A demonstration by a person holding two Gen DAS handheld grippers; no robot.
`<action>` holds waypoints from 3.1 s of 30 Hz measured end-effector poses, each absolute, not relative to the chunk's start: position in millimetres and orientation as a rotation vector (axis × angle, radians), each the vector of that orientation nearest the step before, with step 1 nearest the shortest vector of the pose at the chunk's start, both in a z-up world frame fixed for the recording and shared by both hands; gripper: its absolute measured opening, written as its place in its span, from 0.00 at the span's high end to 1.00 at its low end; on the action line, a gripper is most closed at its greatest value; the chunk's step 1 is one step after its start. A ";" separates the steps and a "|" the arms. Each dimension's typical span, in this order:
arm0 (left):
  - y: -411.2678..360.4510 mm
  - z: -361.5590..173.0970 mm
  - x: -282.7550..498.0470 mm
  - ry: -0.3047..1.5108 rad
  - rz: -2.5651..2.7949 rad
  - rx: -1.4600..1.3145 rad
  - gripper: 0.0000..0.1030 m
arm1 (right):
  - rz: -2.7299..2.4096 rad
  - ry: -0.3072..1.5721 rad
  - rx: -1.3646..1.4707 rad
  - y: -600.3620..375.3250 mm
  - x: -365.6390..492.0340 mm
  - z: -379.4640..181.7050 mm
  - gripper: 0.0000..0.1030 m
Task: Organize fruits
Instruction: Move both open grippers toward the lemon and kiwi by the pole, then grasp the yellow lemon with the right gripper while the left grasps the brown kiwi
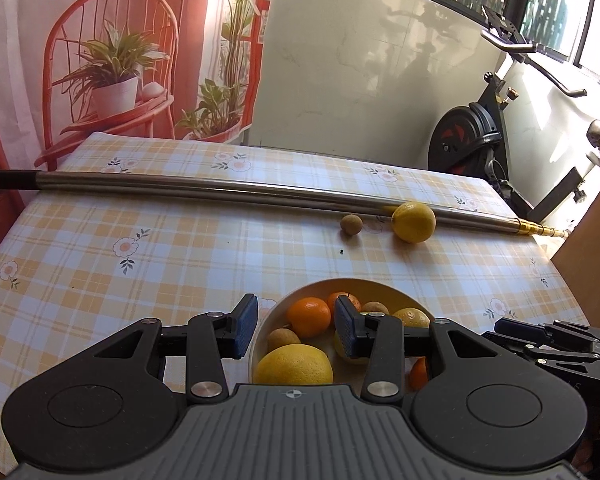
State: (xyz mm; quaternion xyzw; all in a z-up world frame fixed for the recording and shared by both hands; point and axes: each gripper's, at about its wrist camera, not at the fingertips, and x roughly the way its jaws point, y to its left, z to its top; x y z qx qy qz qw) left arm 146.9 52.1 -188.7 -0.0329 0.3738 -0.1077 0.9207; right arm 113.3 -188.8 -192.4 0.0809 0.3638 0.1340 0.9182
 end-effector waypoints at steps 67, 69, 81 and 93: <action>-15.3 -248.2 321.1 0.939 -0.339 -0.176 0.51 | 0.180 0.801 0.109 -225.3 295.4 -248.0 0.44; -21.2 -254.4 326.4 0.954 -0.338 -0.171 0.51 | 0.164 0.795 0.144 -233.1 287.7 -246.9 0.44; -47.5 -273.7 338.1 0.959 -0.329 -0.106 0.60 | 0.114 0.747 0.234 -261.7 245.8 -235.7 0.44; -42.2 -273.1 333.1 0.961 -0.320 -0.081 0.74 | 0.119 0.742 0.264 -264.5 231.7 -225.6 0.44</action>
